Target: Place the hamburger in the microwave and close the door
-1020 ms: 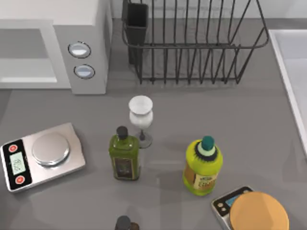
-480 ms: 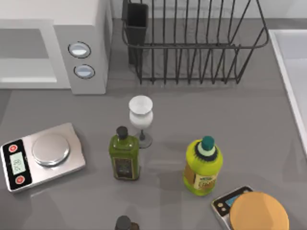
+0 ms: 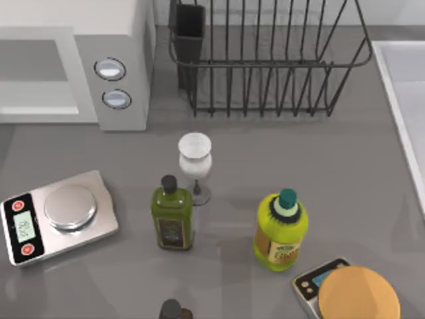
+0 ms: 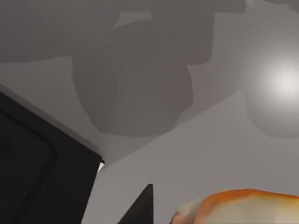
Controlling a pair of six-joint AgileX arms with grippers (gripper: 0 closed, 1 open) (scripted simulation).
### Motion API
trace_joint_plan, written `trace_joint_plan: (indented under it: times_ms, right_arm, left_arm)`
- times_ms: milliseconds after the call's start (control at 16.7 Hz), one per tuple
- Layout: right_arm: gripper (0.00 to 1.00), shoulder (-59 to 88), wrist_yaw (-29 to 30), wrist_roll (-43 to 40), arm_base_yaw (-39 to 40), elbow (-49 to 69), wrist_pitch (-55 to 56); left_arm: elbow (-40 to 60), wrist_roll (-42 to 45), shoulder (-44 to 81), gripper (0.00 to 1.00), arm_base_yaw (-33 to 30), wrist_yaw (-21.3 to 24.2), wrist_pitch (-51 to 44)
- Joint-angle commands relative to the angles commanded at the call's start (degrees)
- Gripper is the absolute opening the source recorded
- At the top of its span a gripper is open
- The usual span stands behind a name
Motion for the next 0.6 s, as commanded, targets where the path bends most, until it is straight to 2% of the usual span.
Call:
trace_joint_plan:
  times_ms: [300, 600]
  right_arm:
    - [1.0, 0.0, 0.0, 0.0, 0.0, 0.0, 0.0]
    - [1.0, 0.0, 0.0, 0.0, 0.0, 0.0, 0.0]
  left_arm:
    - [-0.1, -2.9, 0.7, 0.0, 0.8, 0.2, 3.6]
    - [-0.8, -13.7, 4.0, 0.0, 0.9, 1.9, 19.4]
